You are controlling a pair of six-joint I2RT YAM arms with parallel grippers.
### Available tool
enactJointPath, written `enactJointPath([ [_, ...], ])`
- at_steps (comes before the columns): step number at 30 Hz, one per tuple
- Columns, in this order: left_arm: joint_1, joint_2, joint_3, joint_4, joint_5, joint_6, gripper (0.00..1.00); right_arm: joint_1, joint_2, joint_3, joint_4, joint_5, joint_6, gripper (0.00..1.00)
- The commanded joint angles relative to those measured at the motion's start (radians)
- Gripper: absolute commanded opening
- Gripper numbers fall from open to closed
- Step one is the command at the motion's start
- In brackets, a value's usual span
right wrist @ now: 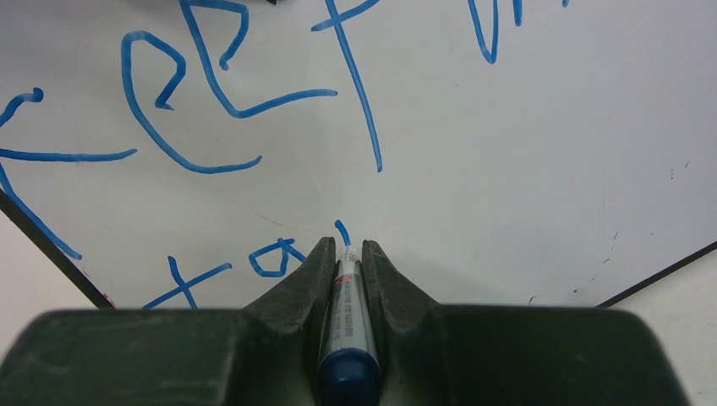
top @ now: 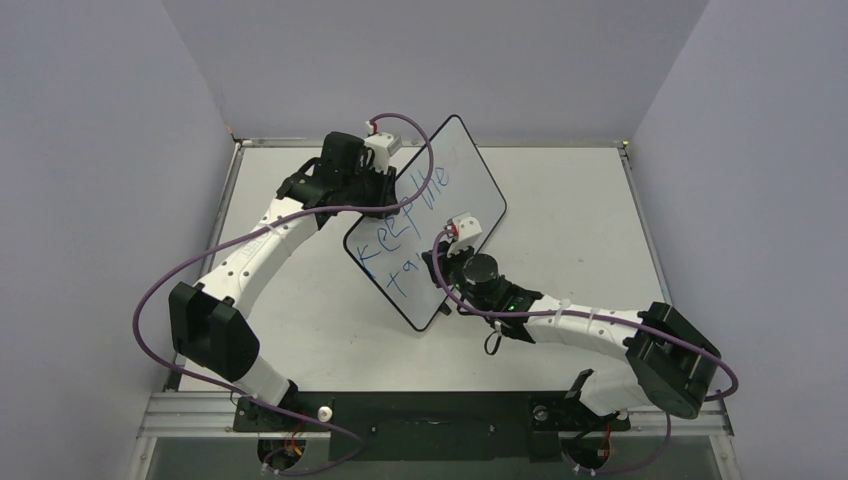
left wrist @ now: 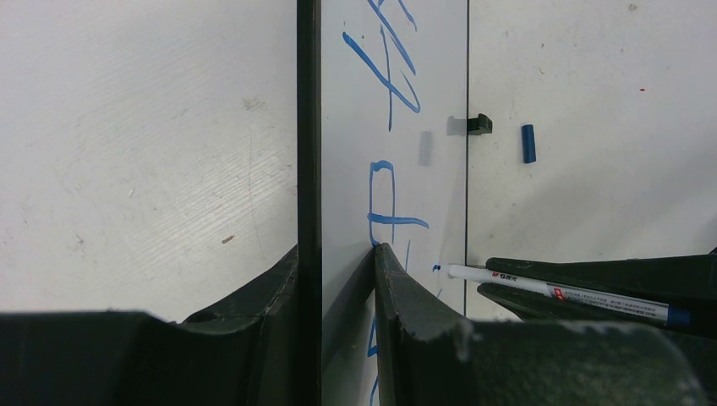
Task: Write a sentence on the whiteboard
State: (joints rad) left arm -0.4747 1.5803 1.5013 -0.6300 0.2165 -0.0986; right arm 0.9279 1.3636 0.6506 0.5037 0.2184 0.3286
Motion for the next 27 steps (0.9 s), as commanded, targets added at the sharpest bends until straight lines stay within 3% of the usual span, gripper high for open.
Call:
enactJointPath([
  [1,-0.042,0.050,-0.060,-0.031,-0.066,0.082,0.00,-0.005,-0.042,0.034,-0.020,-0.036,0.004,0.00],
  [12,-0.042,0.049,-0.059,-0.032,-0.066,0.081,0.00,-0.005,-0.108,0.043,-0.057,-0.030,0.000,0.00],
  [27,-0.044,0.050,-0.061,-0.031,-0.068,0.081,0.00,-0.006,-0.069,0.128,-0.052,-0.046,-0.010,0.00],
])
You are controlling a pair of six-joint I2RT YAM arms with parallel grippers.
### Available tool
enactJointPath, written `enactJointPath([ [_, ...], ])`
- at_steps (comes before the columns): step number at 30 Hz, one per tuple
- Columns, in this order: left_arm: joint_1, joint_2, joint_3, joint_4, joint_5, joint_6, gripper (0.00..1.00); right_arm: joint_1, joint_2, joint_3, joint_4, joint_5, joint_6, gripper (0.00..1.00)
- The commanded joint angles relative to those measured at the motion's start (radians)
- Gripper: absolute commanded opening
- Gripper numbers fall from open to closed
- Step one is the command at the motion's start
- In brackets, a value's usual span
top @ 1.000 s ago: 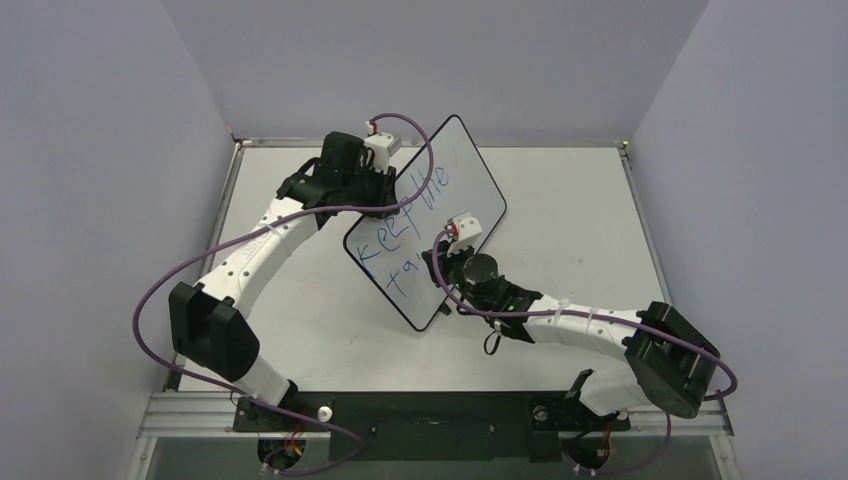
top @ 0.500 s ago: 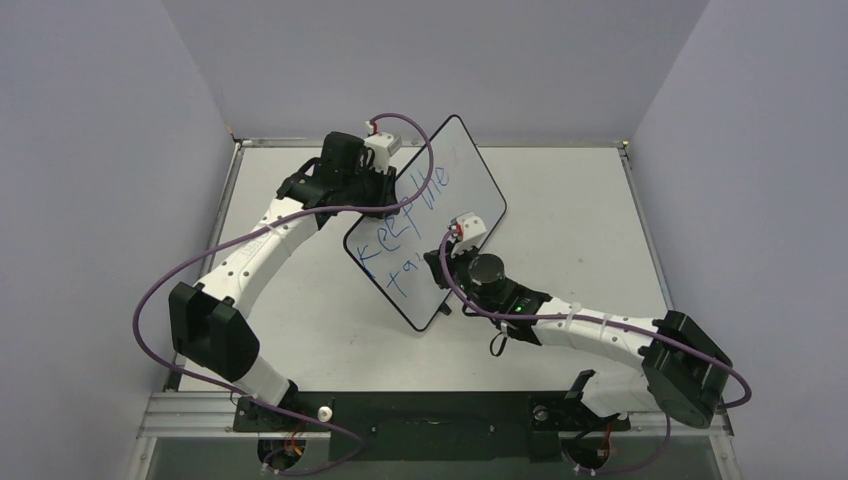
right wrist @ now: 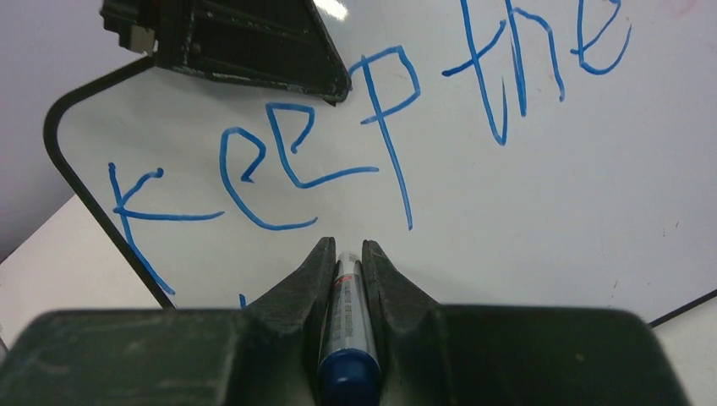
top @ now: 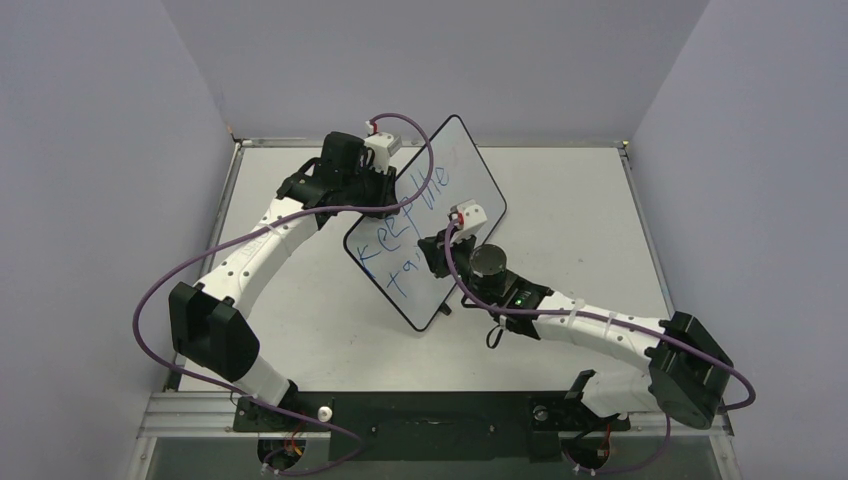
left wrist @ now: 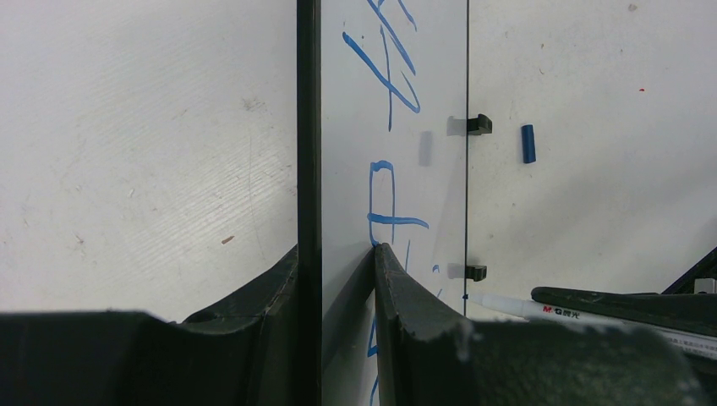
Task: Write a sentence on the whiteboard
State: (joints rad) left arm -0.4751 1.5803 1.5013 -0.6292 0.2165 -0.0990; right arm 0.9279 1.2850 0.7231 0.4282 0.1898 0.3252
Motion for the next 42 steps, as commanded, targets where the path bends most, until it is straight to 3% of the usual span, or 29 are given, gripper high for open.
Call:
enactJointPath([
  [1,-0.043,0.049,-0.061,-0.033,-0.068,0.081,0.00,-0.005,0.013,0.063,0.024,-0.019,-0.007,0.00],
  [19,-0.043,0.043,-0.062,-0.035,-0.071,0.084,0.00,-0.009,0.107,0.060,0.061,-0.017,0.001,0.00],
  [42,-0.043,0.041,-0.062,-0.034,-0.069,0.083,0.00,-0.026,0.069,0.033,0.004,0.036,-0.034,0.00],
])
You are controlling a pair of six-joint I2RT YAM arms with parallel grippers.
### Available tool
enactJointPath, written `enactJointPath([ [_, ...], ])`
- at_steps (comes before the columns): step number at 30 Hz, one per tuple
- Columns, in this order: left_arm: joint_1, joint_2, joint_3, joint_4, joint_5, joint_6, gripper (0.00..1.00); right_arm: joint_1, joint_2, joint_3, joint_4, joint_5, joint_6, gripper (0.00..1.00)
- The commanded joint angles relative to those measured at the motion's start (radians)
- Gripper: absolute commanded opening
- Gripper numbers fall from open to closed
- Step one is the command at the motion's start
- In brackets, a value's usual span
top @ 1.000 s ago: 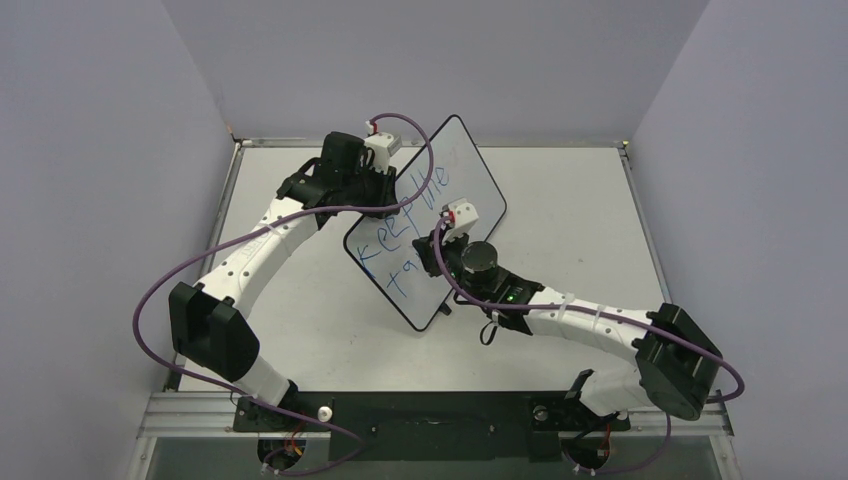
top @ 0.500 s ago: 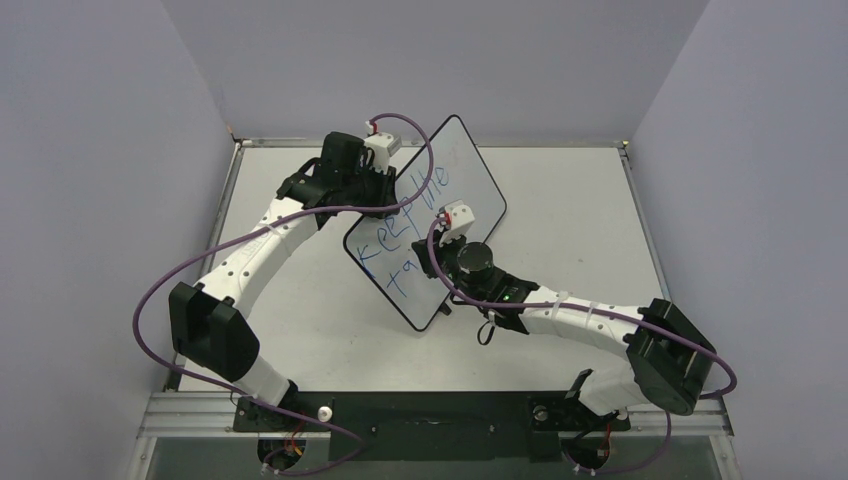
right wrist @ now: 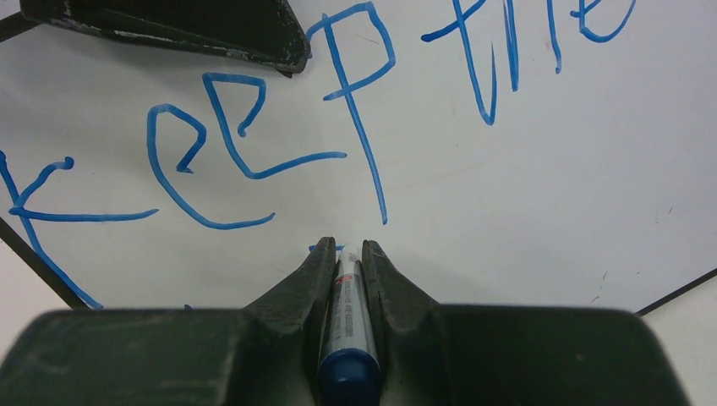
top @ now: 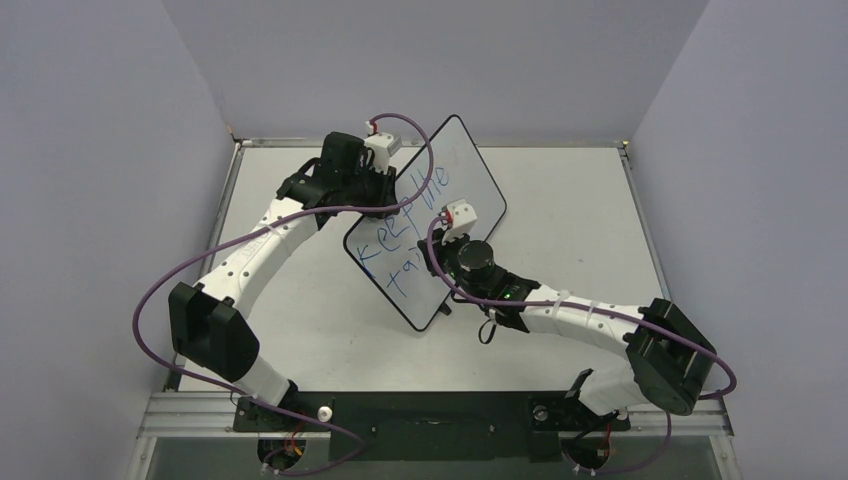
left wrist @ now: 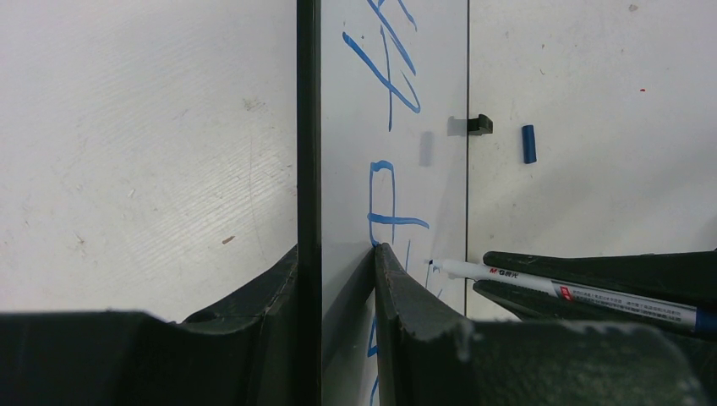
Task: Write a sentence on the whiteboard
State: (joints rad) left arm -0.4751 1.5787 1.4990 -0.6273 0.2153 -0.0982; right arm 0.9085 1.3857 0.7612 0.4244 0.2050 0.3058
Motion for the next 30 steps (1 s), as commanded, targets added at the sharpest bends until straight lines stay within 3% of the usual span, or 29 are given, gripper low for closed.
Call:
enactJointPath([
  [1,-0.043,0.043,-0.060,-0.037,-0.068,0.083,0.00,-0.007,-0.046,-0.011,0.008,0.022,-0.016,0.00],
  [8,-0.045,0.044,-0.059,-0.035,-0.068,0.083,0.00,-0.011,-0.087,-0.028,-0.007,0.043,-0.036,0.00],
  [30,-0.049,0.052,-0.060,-0.038,-0.073,0.085,0.00,-0.029,-0.001,0.018,0.031,-0.009,-0.010,0.00],
])
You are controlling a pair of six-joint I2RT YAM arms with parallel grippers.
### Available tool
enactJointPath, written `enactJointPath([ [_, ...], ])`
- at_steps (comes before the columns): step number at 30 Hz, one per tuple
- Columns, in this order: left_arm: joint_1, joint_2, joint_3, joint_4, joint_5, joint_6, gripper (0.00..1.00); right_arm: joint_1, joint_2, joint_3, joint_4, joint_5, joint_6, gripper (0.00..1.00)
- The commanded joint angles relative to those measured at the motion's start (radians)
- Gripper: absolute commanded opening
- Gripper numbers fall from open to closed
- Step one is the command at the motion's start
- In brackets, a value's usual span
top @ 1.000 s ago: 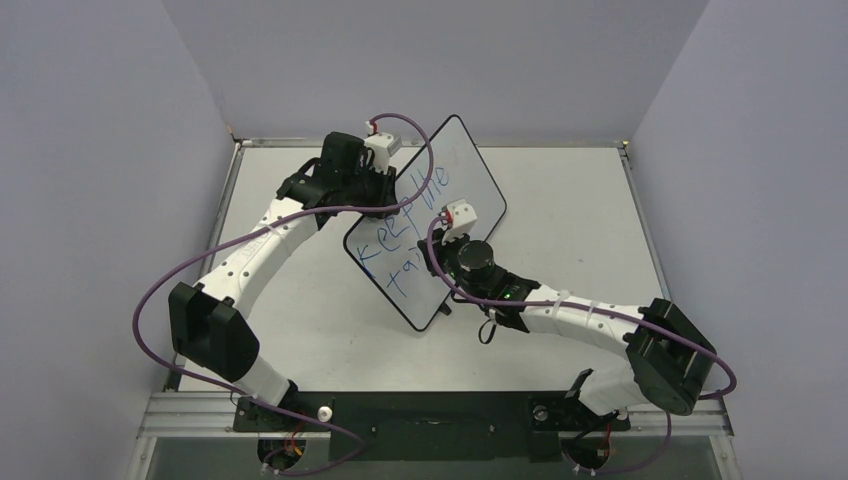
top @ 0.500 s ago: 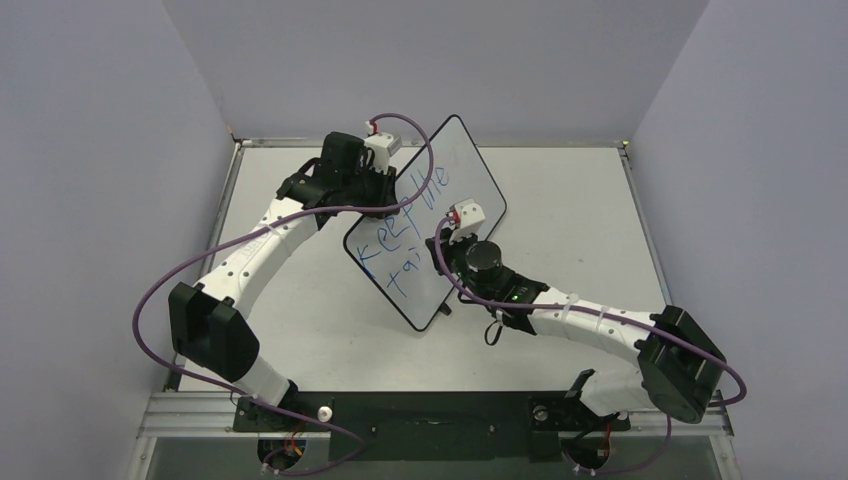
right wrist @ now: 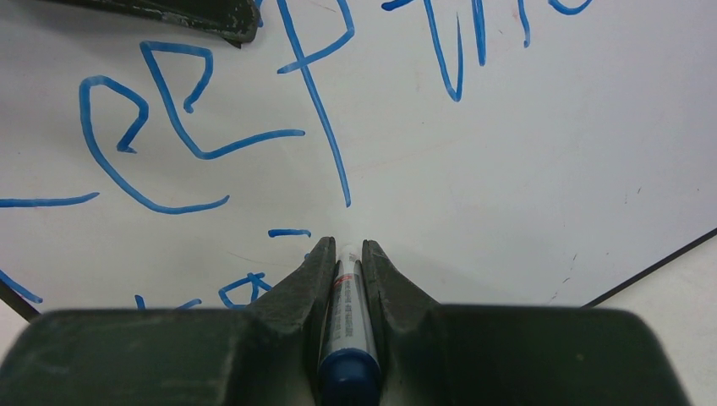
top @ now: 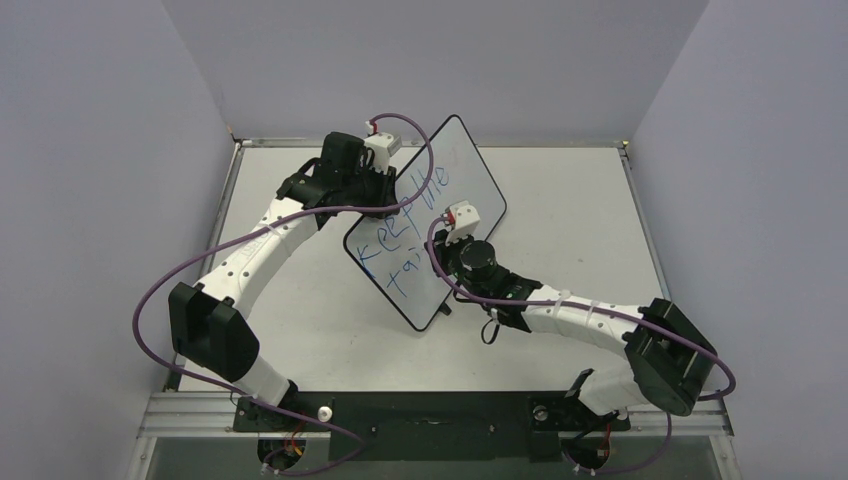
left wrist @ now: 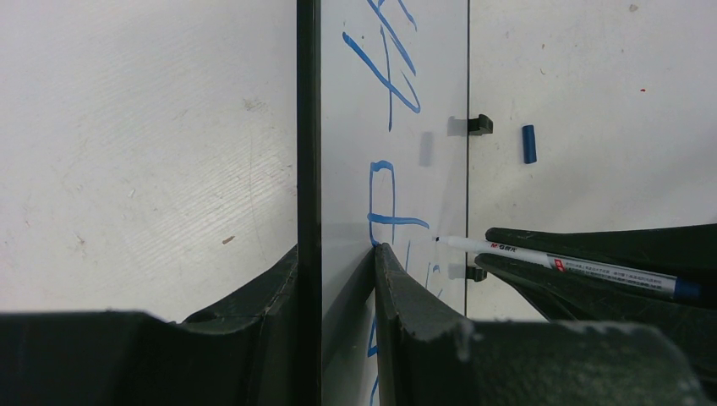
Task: Write a sentence on the whiteboard
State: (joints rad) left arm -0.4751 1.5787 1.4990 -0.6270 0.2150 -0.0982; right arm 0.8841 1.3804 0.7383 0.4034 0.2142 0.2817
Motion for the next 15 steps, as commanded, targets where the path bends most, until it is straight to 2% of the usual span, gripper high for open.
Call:
enactJointPath([
  [1,-0.049,0.051,-0.060,-0.038,-0.073,0.085,0.00,-0.004,0.006,0.041,0.056,-0.025,0.016,0.00],
  [15,-0.049,0.053,-0.061,-0.039,-0.076,0.086,0.00,-0.032,0.024,0.054,0.038,0.004,0.010,0.00],
])
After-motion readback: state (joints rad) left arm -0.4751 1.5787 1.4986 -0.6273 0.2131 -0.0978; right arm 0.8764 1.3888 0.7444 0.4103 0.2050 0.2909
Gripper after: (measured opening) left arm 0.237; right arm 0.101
